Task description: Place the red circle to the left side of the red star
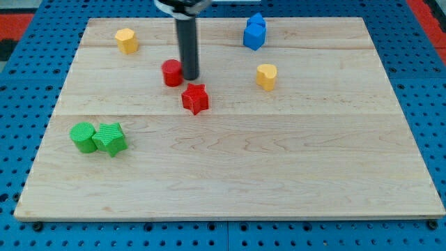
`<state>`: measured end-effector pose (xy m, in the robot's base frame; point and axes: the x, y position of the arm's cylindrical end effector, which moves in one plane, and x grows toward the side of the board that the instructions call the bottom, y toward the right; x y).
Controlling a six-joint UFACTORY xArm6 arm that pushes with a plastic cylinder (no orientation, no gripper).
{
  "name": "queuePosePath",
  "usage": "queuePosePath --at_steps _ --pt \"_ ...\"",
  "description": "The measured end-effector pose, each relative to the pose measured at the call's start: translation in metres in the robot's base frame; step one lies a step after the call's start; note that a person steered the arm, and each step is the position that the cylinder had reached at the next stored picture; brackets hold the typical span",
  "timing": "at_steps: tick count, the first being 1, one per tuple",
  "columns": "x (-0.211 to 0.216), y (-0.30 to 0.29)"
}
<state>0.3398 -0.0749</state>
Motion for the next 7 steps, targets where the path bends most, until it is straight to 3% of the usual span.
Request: queuePosePath --at_steps 1,2,3,4,5,6,7 --pt "-0.053 0.022" --pt "-0.052 -0.069" --pt "0.0 -0.077" --pt "-0.002 -0.038" --pt "-0.06 -0.034" --pt "0.01 -0.059" --pt "0.049 -0.063"
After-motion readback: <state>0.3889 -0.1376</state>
